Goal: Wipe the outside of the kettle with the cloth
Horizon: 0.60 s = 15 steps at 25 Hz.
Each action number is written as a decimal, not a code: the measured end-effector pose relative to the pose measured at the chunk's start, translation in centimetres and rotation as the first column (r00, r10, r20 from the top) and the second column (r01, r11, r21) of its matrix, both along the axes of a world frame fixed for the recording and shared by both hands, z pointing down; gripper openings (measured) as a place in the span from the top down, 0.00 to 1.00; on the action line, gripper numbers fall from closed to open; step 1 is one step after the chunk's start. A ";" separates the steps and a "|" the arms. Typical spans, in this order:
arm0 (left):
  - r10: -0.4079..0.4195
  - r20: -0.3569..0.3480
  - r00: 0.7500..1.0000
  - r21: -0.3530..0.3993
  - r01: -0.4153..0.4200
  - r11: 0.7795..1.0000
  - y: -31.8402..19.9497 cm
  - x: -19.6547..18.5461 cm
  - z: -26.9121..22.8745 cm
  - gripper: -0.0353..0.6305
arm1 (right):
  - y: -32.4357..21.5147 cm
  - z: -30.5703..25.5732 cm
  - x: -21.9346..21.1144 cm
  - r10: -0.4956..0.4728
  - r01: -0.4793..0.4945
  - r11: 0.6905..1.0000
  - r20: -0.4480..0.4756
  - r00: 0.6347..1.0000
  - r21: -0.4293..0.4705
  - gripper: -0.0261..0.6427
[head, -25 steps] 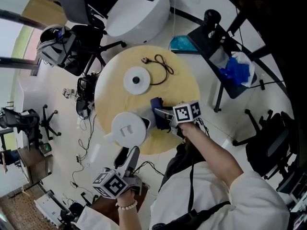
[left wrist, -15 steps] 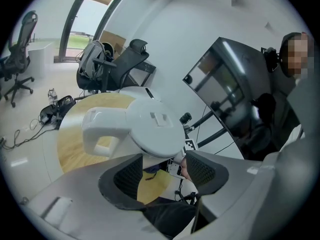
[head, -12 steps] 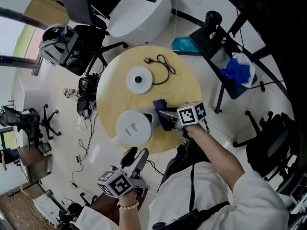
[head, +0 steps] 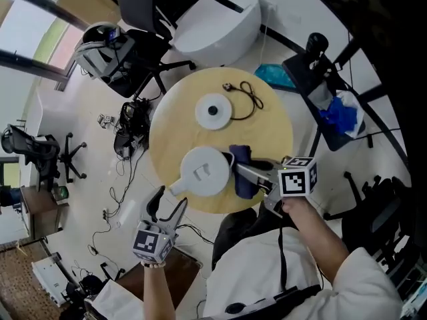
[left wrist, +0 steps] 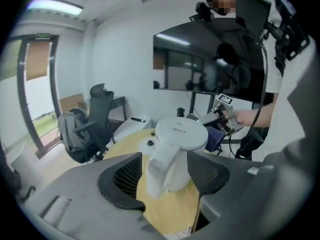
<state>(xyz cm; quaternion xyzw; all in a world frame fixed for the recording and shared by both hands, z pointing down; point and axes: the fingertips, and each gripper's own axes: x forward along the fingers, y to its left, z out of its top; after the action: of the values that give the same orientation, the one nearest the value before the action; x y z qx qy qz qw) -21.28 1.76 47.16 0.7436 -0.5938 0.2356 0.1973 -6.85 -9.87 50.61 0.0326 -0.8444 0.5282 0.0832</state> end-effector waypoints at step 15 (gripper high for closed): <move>0.420 -0.168 0.892 0.100 -0.409 0.907 -2.3 1.6 1.0 0.68 | 0.5 0.0 -0.2 0.161 -0.163 0.986 0.046 0.986 0.025 0.86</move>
<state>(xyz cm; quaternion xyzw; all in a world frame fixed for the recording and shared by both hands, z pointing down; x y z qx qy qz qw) -19.68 -0.54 48.11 0.8775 -0.4075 0.1835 0.1740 -7.09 -9.39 50.61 0.0909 -0.8480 0.5217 0.0211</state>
